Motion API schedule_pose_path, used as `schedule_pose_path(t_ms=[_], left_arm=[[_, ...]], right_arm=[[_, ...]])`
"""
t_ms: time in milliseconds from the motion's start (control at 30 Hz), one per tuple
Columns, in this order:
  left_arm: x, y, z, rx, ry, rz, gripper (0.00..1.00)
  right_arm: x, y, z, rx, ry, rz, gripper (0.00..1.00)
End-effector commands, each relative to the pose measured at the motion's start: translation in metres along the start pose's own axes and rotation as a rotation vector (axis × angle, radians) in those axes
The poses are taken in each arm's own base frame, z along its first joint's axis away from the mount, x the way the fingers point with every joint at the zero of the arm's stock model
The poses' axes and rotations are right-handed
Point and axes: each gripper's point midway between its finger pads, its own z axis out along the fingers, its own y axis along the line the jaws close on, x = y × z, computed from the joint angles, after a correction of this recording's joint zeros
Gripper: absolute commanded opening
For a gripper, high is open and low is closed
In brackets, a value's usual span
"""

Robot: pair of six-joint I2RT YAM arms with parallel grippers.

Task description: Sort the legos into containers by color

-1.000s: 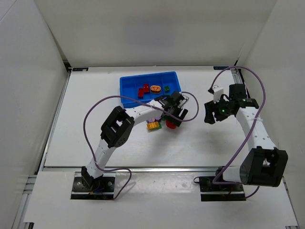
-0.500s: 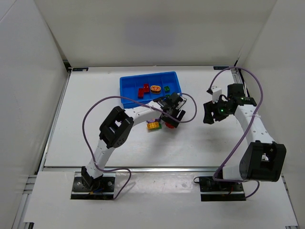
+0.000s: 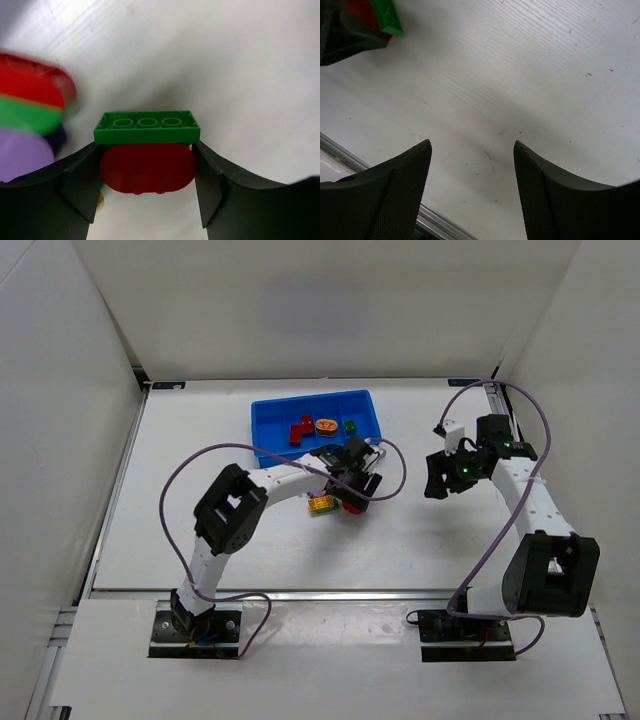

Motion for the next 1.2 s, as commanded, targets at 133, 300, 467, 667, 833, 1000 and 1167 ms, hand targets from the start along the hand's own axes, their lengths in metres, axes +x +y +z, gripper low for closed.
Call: schedule_pose_path(t_ms=[133,300,467,667,833,1000,1167], left_arm=[[-0.032,-0.033,-0.123,0.294,-0.344,0.128,0.4],[-0.027,-0.026,-0.148,0.288,-0.405,0.19,0.4],[-0.022,-0.025,-0.151,0.228,-0.448,0.287,0.39],[-0.025,-0.034,-0.148,0.202,-0.479,0.355,0.38],[-0.031,-0.046,-0.146,0.217,-0.498,0.378,0.38],[-0.039,-0.057,-0.145,0.239,-0.514,0.394,0.38],[-0.05,-0.06,-0.142,0.233,-0.533,0.398,0.38]], right_arm=[[-0.038,0.028,0.004,-0.202,-0.07,0.14,0.71],[-0.063,0.062,0.006,-0.33,-0.099,0.229,0.72],[-0.075,0.093,0.006,-0.442,-0.085,0.368,0.74],[-0.098,0.1,0.0,-0.479,-0.112,0.394,0.75],[-0.103,0.097,0.005,-0.479,-0.108,0.379,0.75],[-0.102,0.115,0.005,-0.536,-0.092,0.318,0.76],[-0.1,0.131,0.004,-0.604,-0.082,0.277,0.76]])
